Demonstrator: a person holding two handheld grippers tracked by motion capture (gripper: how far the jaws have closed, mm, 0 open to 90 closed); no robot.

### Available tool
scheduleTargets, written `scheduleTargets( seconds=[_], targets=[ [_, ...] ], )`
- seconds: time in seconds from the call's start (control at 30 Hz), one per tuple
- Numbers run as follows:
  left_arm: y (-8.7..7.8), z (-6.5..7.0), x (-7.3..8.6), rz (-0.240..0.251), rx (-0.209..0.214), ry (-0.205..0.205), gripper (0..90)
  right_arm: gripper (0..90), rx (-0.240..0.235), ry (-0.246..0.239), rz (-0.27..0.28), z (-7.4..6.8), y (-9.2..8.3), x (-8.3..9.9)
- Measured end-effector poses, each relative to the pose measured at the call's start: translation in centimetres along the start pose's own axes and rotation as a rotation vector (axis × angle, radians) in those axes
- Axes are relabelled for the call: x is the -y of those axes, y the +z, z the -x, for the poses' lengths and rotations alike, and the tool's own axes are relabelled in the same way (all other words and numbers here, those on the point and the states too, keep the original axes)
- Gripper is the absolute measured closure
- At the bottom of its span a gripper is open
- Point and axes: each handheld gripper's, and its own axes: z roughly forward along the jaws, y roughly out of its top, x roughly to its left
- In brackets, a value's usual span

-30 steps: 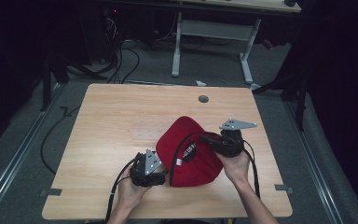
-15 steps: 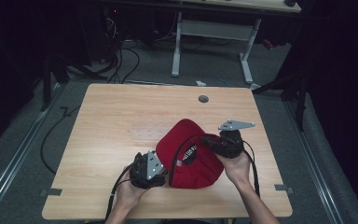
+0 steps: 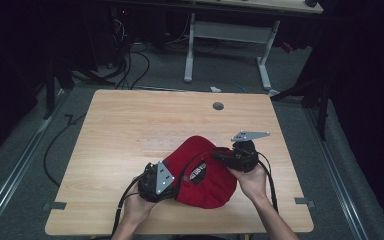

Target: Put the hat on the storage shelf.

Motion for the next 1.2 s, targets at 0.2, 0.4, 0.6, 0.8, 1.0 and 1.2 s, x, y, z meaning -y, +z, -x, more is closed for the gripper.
scheduleTargets(
  seconds=[0.2, 0.4, 0.6, 0.8, 1.0, 1.2],
  targets=[
    [-0.3, 0.1, 0.0, 0.003, 0.012, 0.005, 40.7, 79.9, -0.011, 0.006, -0.002, -0.3, 0.3, 0.2],
    [-0.6, 0.0, -0.5, -0.032, 0.028, -0.001, 48.7, 79.4, -0.013, 0.000, 0.000, -0.6, 0.2, 0.5],
    [-1.1, 0.0, -0.9, -0.062, 0.069, -0.023, 56.0, 78.4, -0.030, -0.005, -0.011, -0.6, 0.4, 0.8],
    [-1.7, 0.2, -1.1, -0.112, 0.139, -0.016, 69.2, 75.5, -0.063, 0.007, -0.004, -0.2, 0.7, 0.9],
    [-2.3, 0.6, -1.5, -0.143, 0.162, 0.031, 77.8, 69.7, -0.085, 0.024, 0.028, 0.0, 1.1, 1.0],
    [-2.8, 0.7, -1.3, -0.192, 0.175, 0.068, 83.9, 58.3, -0.096, 0.062, 0.103, 0.6, 0.4, 0.6]
  ],
)
